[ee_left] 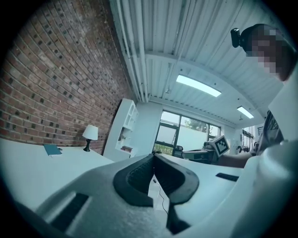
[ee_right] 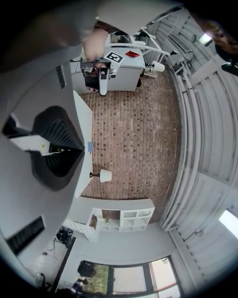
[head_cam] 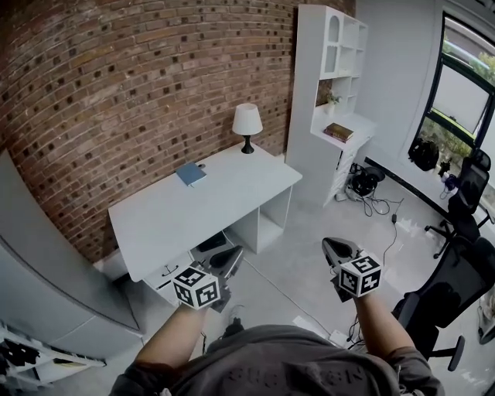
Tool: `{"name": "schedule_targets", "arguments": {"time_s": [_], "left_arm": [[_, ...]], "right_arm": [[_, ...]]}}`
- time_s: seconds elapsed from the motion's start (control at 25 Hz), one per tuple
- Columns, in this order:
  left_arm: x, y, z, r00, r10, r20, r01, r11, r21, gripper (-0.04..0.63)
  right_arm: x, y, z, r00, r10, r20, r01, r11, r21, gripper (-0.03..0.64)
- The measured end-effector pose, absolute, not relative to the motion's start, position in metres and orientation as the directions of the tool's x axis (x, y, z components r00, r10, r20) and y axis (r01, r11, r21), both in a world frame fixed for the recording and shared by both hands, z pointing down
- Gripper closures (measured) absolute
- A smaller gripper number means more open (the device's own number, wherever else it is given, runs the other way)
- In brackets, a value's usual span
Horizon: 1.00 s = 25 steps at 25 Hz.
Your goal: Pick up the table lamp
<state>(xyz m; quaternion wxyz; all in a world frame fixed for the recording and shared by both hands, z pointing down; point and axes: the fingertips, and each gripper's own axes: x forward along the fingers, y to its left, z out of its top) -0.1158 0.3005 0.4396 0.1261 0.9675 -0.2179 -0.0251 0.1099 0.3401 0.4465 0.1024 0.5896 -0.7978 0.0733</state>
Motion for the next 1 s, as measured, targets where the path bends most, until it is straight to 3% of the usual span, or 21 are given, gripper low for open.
{"name": "schedule_targets", "arguments": {"time_s": [0.6,1.0], "left_arm": [[-0.078,-0.005,0.425,0.961,-0.277,0.008,-0.271,-0.935,0.226,0.592],[-0.060,-0.115,0.438,0.967,-0.251,0.042,-0.253,-0.930,0.265,0.592]], "right_arm": [[0.124,0.068,0.435,-0.179,-0.962,0.208,-0.983,0.181,-0.010,0.623],[0.140,-0.045,0.438,-0.179,-0.958,0.226,-0.984,0.177,-0.027,0.623]]}}
